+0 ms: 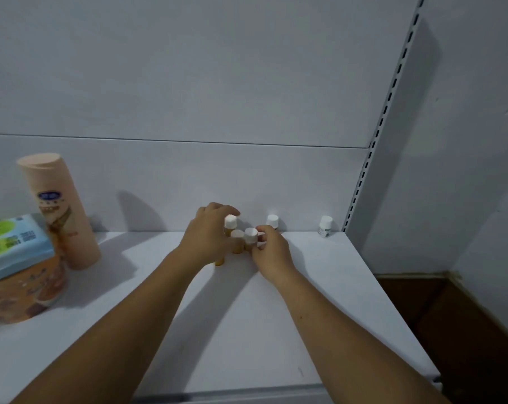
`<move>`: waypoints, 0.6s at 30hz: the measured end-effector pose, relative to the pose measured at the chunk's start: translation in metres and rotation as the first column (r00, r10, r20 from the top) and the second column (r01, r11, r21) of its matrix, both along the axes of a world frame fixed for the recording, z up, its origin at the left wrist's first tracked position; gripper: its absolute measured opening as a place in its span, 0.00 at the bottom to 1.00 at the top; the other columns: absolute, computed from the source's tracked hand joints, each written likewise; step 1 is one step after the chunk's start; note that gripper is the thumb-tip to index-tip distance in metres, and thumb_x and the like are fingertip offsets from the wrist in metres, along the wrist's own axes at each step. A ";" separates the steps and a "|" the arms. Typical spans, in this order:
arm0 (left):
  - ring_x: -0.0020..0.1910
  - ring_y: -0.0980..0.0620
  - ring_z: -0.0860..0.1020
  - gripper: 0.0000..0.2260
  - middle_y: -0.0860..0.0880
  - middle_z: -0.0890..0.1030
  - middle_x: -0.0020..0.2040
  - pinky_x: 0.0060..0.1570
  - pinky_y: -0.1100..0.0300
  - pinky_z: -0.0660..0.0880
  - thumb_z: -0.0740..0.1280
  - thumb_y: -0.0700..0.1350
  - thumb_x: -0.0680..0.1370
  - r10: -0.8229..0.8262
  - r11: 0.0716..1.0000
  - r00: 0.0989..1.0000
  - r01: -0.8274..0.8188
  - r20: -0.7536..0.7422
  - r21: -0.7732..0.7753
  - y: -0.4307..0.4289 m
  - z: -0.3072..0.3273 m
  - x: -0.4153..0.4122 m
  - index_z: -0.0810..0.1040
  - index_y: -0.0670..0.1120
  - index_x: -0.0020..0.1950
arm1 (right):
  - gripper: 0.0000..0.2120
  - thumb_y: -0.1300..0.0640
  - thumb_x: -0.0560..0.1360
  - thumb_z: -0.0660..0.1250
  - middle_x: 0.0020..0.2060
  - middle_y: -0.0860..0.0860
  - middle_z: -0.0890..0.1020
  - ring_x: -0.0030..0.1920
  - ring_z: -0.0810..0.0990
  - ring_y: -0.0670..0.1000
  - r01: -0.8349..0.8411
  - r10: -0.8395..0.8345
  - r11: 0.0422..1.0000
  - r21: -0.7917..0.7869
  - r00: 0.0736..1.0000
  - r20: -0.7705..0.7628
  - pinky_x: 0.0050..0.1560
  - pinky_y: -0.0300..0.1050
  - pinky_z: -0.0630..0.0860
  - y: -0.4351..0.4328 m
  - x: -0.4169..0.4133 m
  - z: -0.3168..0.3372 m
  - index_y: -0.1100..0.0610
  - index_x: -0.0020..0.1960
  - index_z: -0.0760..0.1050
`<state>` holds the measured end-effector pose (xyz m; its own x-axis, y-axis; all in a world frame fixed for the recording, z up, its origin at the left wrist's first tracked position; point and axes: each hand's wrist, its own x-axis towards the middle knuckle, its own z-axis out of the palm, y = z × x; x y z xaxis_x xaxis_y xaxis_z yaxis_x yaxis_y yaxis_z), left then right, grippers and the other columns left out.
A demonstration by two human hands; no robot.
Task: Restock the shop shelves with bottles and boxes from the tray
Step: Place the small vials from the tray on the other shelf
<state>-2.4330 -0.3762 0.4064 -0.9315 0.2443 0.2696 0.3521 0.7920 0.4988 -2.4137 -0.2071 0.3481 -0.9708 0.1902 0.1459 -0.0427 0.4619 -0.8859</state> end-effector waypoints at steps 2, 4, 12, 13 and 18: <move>0.60 0.51 0.76 0.21 0.54 0.76 0.63 0.58 0.53 0.75 0.75 0.55 0.76 0.020 0.973 0.999 -0.030 0.045 0.227 -0.014 -0.003 0.005 0.78 0.56 0.68 | 0.14 0.58 0.82 0.67 0.57 0.49 0.81 0.54 0.79 0.49 0.001 -0.001 1.000 0.000 1.000 0.005 0.55 0.40 0.72 0.000 -0.003 -0.001 0.54 0.67 0.76; 0.57 0.53 0.79 0.16 0.53 0.78 0.63 0.59 0.54 0.77 0.71 0.53 0.81 0.055 0.911 0.990 -0.102 0.127 0.400 -0.028 -0.009 0.007 0.78 0.53 0.69 | 0.13 0.57 0.82 0.67 0.58 0.49 0.82 0.55 0.81 0.50 -0.006 0.006 1.000 -0.008 1.000 0.007 0.56 0.42 0.75 0.000 -0.006 -0.003 0.53 0.66 0.77; 0.72 0.50 0.75 0.25 0.47 0.74 0.76 0.70 0.53 0.72 0.59 0.56 0.87 -0.128 0.571 0.889 -0.295 0.439 0.766 -0.044 -0.032 0.001 0.69 0.43 0.80 | 0.11 0.63 0.81 0.67 0.51 0.48 0.84 0.52 0.82 0.48 -0.004 0.005 1.000 0.009 1.000 -0.015 0.53 0.40 0.77 -0.006 -0.024 0.000 0.53 0.61 0.81; 0.73 0.50 0.74 0.26 0.47 0.73 0.77 0.72 0.53 0.71 0.58 0.57 0.87 -0.159 0.550 0.882 -0.295 0.444 0.781 -0.044 -0.033 0.001 0.68 0.42 0.80 | 0.12 0.63 0.81 0.67 0.51 0.48 0.84 0.52 0.83 0.48 -0.015 0.015 1.000 0.013 1.000 -0.019 0.52 0.40 0.77 -0.008 -0.027 0.000 0.54 0.61 0.82; 0.80 0.49 0.66 0.32 0.46 0.65 0.83 0.79 0.50 0.63 0.54 0.61 0.87 -0.291 0.470 0.823 -0.321 0.488 0.822 -0.040 -0.036 0.006 0.60 0.40 0.84 | 0.14 0.66 0.80 0.65 0.46 0.46 0.86 0.49 0.85 0.49 -0.068 0.066 0.997 -0.041 0.997 -0.047 0.51 0.40 0.81 -0.014 -0.032 0.003 0.54 0.59 0.85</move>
<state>-2.4268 -0.4158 0.3707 -0.9714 0.1610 -0.1744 -0.1982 -0.1459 0.9692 -2.4459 -0.2214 0.3509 -0.9741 0.1322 0.1835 -0.1130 0.4184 -0.9012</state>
